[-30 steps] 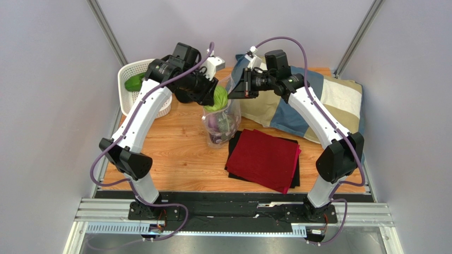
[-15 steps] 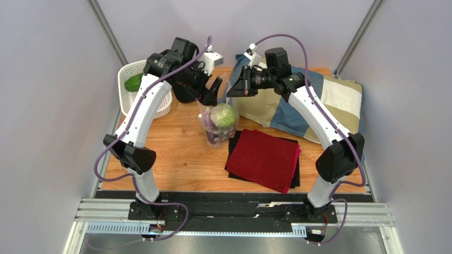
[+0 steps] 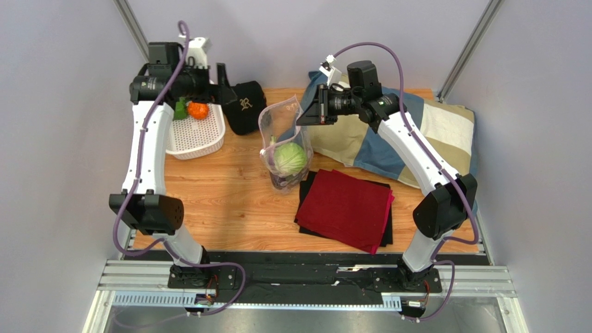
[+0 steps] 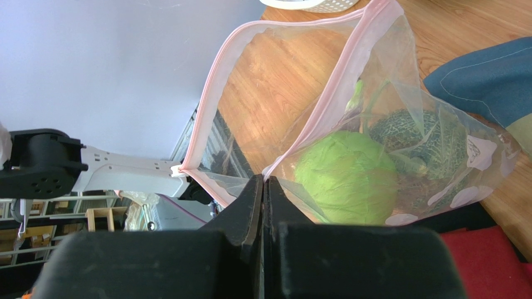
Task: Place the food in the zip-top bag and seal the zipper
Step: Place the fake vegetable in the zipper food storage bag, then pick up the fake vegetable from the bin.
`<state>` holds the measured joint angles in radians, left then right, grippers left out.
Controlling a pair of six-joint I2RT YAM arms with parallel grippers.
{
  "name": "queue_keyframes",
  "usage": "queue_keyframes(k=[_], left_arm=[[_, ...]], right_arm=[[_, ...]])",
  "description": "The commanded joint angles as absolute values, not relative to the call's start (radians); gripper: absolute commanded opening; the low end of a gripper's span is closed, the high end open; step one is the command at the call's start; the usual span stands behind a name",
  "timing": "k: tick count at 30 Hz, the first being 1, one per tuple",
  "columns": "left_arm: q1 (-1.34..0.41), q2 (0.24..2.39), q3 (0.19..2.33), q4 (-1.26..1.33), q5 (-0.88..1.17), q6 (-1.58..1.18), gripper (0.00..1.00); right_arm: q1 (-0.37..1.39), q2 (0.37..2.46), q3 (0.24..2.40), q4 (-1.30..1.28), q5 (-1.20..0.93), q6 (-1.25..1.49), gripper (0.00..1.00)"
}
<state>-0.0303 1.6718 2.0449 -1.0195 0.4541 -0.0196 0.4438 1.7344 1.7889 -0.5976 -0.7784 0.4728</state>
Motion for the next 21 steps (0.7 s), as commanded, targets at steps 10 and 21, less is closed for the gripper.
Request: queue_keyframes(k=[10,21], left_arm=[[0.264,2.069,2.068,-0.631,0.212,-0.118,0.99],[0.264,2.310,2.132,-0.362,0.232,-0.198,0.99]], right_arm=[[0.446,1.761,1.809,-0.554,-0.764,0.462,0.00],[0.445,1.796,1.838,-0.578,-0.755,0.457,0.00]])
